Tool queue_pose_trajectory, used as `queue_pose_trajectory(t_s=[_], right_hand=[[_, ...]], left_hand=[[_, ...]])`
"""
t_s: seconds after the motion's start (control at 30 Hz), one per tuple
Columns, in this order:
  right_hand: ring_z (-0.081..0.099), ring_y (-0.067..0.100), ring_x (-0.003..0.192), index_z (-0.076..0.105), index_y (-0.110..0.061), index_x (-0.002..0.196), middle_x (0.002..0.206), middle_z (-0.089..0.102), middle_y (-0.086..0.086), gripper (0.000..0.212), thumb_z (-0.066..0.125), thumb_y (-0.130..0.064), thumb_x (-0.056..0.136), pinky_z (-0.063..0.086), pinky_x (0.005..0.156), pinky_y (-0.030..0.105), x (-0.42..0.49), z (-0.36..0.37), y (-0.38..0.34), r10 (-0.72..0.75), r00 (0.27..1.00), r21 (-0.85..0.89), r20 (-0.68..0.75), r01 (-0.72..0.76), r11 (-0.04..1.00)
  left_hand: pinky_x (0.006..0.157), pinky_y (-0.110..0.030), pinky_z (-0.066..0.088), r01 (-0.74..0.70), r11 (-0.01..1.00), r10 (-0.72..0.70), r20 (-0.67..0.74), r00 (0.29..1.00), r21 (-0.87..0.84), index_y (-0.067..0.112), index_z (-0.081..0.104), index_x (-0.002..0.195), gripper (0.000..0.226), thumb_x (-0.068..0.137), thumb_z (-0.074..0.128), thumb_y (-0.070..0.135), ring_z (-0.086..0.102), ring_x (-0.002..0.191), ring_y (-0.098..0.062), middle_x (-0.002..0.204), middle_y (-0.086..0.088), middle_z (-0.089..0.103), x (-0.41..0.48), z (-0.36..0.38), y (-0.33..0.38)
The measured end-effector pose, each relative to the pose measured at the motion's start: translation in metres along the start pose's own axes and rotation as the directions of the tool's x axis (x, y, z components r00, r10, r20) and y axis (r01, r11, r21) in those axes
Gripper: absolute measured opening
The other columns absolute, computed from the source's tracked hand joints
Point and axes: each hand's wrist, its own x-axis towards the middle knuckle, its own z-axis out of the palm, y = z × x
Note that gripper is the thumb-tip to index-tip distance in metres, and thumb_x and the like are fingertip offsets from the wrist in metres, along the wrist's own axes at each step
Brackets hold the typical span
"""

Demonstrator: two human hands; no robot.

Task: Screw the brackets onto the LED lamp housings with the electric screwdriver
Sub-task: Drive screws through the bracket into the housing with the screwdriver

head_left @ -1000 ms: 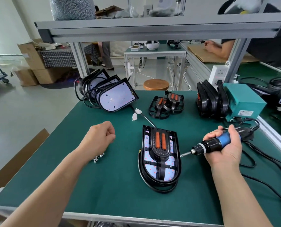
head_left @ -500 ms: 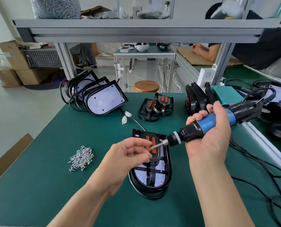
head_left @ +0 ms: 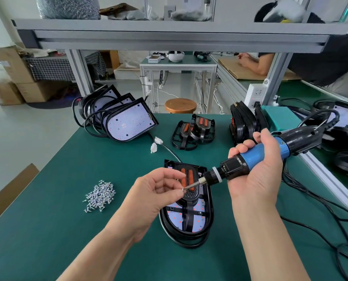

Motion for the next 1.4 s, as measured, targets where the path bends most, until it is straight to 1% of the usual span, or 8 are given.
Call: queue_pose_trajectory(t_s=[0.17, 0.47, 0.73, 0.9, 0.97, 1.07, 1.23, 1.4], right_hand=[[0.05, 0.01, 0.051, 0.054, -0.015, 0.096, 0.066, 0.054, -0.004, 0.017, 0.069, -0.021, 0.093, 0.048, 0.052, 0.023, -0.001, 0.001, 0.003, -0.013, 1.0, -0.019, -0.01, 0.013, 1.0], [0.051, 0.012, 0.055, 0.053, -0.013, 0.109, 0.067, 0.054, -0.003, 0.028, 0.071, -0.023, 0.091, 0.049, 0.056, 0.024, -0.001, -0.001, 0.008, -0.045, 0.994, -0.026, -0.099, 0.043, 0.999], [0.051, 0.013, 0.054, 0.053, -0.013, 0.11, 0.066, 0.053, -0.003, 0.028, 0.071, -0.021, 0.091, 0.049, 0.055, 0.025, 0.001, -0.004, 0.014, -0.029, 0.997, -0.06, -0.067, 0.025, 0.998], [0.05, 0.013, 0.052, 0.053, -0.013, 0.109, 0.065, 0.053, -0.002, 0.025, 0.07, -0.02, 0.091, 0.048, 0.054, 0.025, 0.007, -0.001, 0.016, -0.031, 1.0, -0.111, -0.003, 0.03, 0.993], [0.049, 0.014, 0.051, 0.053, -0.014, 0.103, 0.064, 0.052, -0.001, 0.021, 0.07, -0.017, 0.091, 0.047, 0.053, 0.026, 0.006, 0.001, 0.021, -0.038, 0.998, -0.157, 0.046, 0.044, 0.987], [0.048, 0.015, 0.049, 0.054, -0.015, 0.092, 0.062, 0.051, 0.001, 0.016, 0.07, -0.014, 0.089, 0.045, 0.052, 0.028, 0.0, 0.005, 0.031, -0.044, 0.987, -0.228, 0.155, 0.079, 0.97], [0.047, 0.018, 0.047, 0.059, -0.021, 0.078, 0.061, 0.053, 0.003, 0.016, 0.07, -0.012, 0.084, 0.043, 0.05, 0.03, -0.01, 0.015, 0.042, -0.051, 0.951, -0.311, 0.305, 0.15, 0.938], [0.048, 0.018, 0.045, 0.062, -0.028, 0.073, 0.057, 0.052, 0.003, 0.022, 0.07, -0.013, 0.086, 0.043, 0.05, 0.029, -0.01, 0.02, 0.047, -0.02, 0.94, -0.347, 0.341, 0.145, 0.927]], left_hand=[[0.072, -0.016, 0.052, -0.037, 0.999, 0.038, -0.055, 0.998, 0.006, 0.02, 0.077, 0.091, 0.036, 0.08, 0.071, -0.015, 0.063, 0.073, -0.01, 0.077, 0.0, 0.07, -0.002, 0.001, -0.002], [0.076, -0.017, 0.052, -0.215, 0.952, 0.261, -0.207, 0.943, 0.22, 0.038, 0.074, 0.093, 0.049, 0.084, 0.071, -0.01, 0.064, 0.077, -0.012, 0.08, 0.005, 0.07, -0.01, 0.015, -0.018], [0.082, -0.01, 0.045, -0.234, 0.838, 0.336, -0.128, 0.933, 0.494, 0.042, 0.067, 0.108, 0.048, 0.079, 0.081, 0.006, 0.063, 0.087, -0.008, 0.089, 0.017, 0.069, -0.01, 0.005, -0.022], [0.081, -0.025, 0.053, -0.036, 0.961, 0.131, -0.335, 0.933, 0.275, 0.035, 0.071, 0.099, 0.025, 0.078, 0.069, 0.049, 0.069, 0.09, -0.014, 0.09, 0.006, 0.073, 0.007, -0.019, -0.023], [0.075, -0.033, 0.053, 0.155, 0.938, -0.016, -0.408, 0.913, 0.311, 0.03, 0.069, 0.094, 0.031, 0.078, 0.066, 0.056, 0.068, 0.09, -0.02, 0.09, 0.005, 0.072, 0.022, -0.027, -0.028], [0.063, -0.031, 0.044, 0.334, 0.841, -0.196, -0.337, 0.921, 0.425, 0.022, 0.065, 0.096, 0.046, 0.078, 0.067, 0.065, 0.063, 0.083, -0.02, 0.093, 0.001, 0.069, 0.043, -0.025, -0.037], [0.051, -0.025, 0.043, 0.368, 0.798, -0.281, -0.245, 0.928, 0.476, 0.013, 0.069, 0.091, 0.075, 0.05, 0.066, 0.076, 0.066, 0.071, -0.02, 0.085, -0.004, 0.073, 0.057, -0.011, -0.038], [0.057, -0.029, 0.041, 0.353, 0.854, -0.297, -0.201, 0.934, 0.382, 0.012, 0.059, 0.076, 0.061, 0.052, 0.076, 0.065, 0.059, 0.062, -0.02, 0.072, -0.003, 0.064, 0.06, -0.015, -0.045]])
